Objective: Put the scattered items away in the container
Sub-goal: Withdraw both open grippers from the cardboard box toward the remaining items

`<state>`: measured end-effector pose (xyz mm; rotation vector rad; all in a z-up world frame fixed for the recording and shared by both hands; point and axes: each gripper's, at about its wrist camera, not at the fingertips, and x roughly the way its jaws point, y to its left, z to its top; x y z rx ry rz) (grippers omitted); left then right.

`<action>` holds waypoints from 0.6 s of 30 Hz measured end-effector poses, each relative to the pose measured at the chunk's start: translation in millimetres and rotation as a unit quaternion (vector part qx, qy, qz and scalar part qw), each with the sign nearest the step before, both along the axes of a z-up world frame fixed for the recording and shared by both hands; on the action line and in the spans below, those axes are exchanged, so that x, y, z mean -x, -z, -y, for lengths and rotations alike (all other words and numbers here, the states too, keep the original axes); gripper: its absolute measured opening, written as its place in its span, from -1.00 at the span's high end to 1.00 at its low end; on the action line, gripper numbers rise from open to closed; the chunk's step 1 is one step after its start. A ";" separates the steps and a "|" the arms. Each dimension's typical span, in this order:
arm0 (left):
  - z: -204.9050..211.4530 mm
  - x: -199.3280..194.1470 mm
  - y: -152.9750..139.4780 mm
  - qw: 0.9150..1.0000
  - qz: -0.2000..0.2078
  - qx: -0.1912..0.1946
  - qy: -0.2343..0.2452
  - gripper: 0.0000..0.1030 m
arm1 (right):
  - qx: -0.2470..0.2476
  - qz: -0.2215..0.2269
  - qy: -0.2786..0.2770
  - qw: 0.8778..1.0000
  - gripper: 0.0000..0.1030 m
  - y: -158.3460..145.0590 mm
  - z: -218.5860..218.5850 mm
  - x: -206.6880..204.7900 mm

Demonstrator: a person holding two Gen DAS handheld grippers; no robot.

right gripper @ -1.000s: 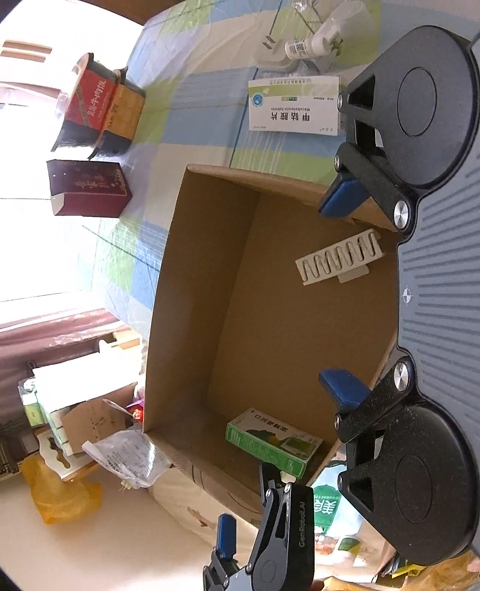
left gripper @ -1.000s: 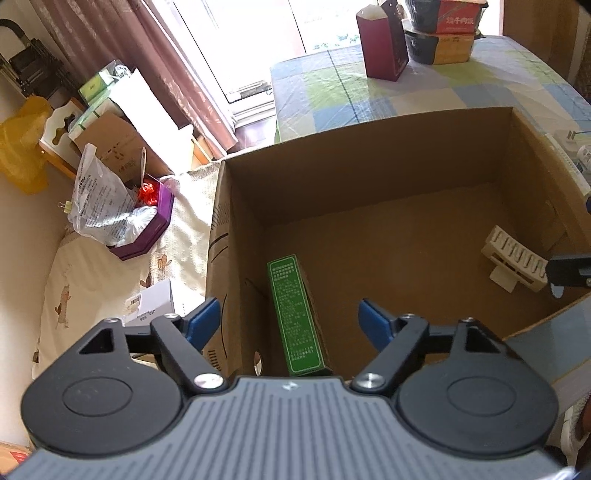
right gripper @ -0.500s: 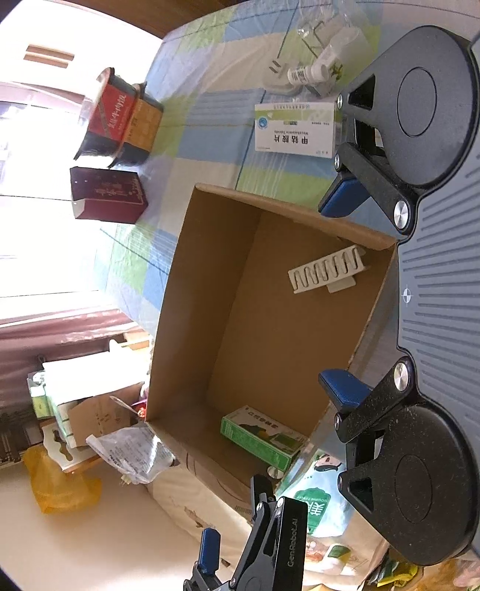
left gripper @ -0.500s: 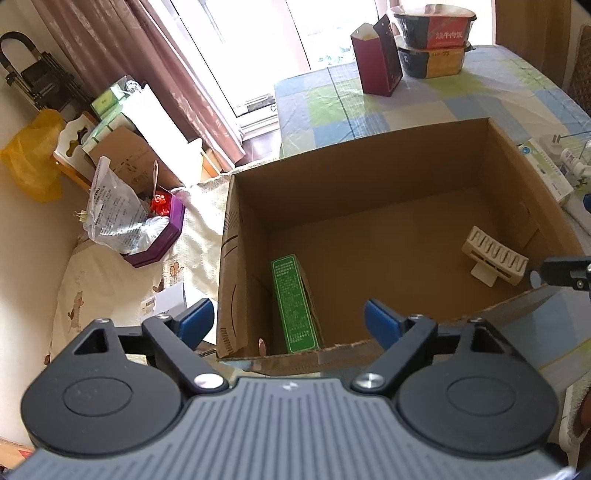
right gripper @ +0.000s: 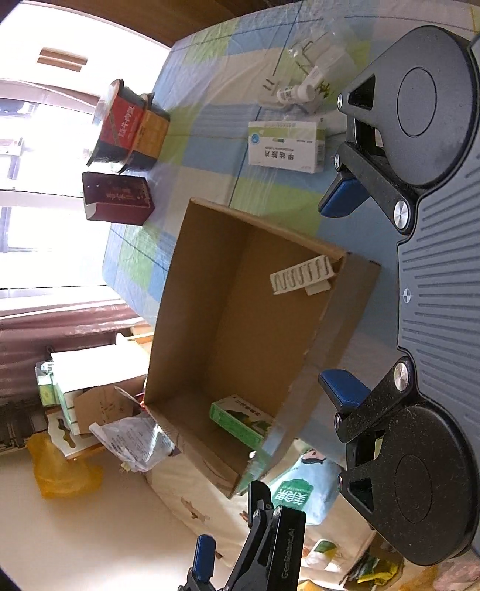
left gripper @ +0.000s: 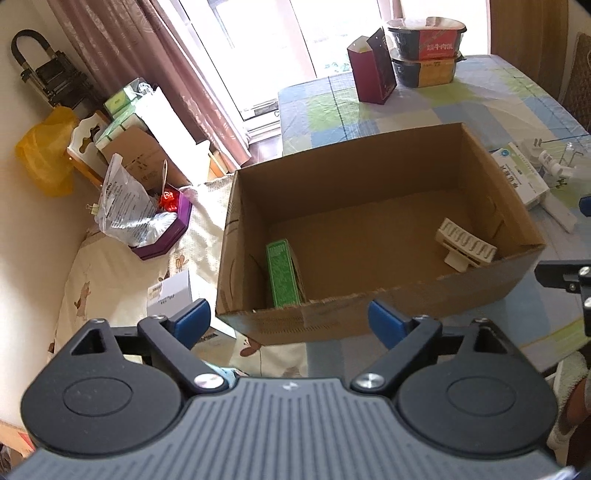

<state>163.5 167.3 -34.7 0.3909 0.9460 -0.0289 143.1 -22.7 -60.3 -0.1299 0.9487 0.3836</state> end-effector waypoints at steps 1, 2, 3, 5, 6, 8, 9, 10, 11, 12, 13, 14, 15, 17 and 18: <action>1.4 3.9 -0.9 1.000 0.000 0.000 0.000 -0.82 | 0.002 0.000 -0.002 1.000 -0.83 0.0 1.1 2.7; 3.1 8.5 -1.8 1.000 0.000 0.001 -0.001 -0.83 | 0.004 0.000 -0.004 1.000 -0.83 0.3 2.4 5.7; 5.1 13.0 -2.3 1.000 -0.001 0.003 -0.001 -0.83 | 0.006 0.001 -0.006 1.000 -0.83 0.7 3.7 8.7; 8.8 21.7 -3.0 1.000 -0.003 0.006 -0.001 -0.83 | 0.010 0.000 -0.008 1.000 -0.83 1.4 6.9 14.2; 10.7 25.3 -3.0 1.000 -0.005 0.008 -0.002 -0.83 | 0.010 0.000 -0.008 1.000 -0.83 1.7 8.7 16.6; 15.0 32.6 -3.3 1.000 -0.007 0.012 -0.004 -0.84 | 0.009 -0.002 -0.007 1.000 -0.83 1.9 13.3 20.9; 17.3 36.2 -3.5 1.000 -0.008 0.015 -0.005 -0.84 | 0.007 -0.003 -0.006 1.000 -0.83 1.7 16.0 22.8; 18.9 39.1 -3.6 1.000 -0.009 0.016 -0.006 -0.84 | 0.005 -0.004 -0.006 1.000 -0.83 1.6 18.7 24.7; 21.3 42.4 -4.0 1.000 -0.009 0.018 -0.005 -0.84 | 0.003 -0.006 -0.005 1.000 -0.83 1.4 21.4 26.5; 23.9 45.8 -4.5 1.000 -0.009 0.020 -0.006 -0.84 | 0.003 -0.006 -0.004 1.000 -0.83 1.0 24.2 28.3; 25.7 47.8 -4.7 1.000 -0.010 0.022 -0.006 -0.84 | 0.003 -0.007 -0.003 1.000 -0.83 0.6 27.2 29.9; 27.9 50.5 -5.0 1.000 -0.010 0.024 -0.007 -0.84 | 0.003 -0.007 -0.002 1.000 -0.83 0.2 30.1 31.6; 30.1 53.2 -5.3 1.000 -0.010 0.027 -0.008 -0.84 | 0.003 -0.008 -0.002 1.000 -0.83 -0.2 33.0 33.3; 34.2 57.6 -5.3 0.999 -0.012 0.032 -0.009 -0.84 | 0.001 -0.009 0.000 1.000 -0.83 -1.3 38.9 36.7; 36.3 59.8 -5.3 0.999 -0.013 0.034 -0.010 -0.84 | 0.000 -0.010 0.001 1.000 -0.83 -1.6 41.8 38.3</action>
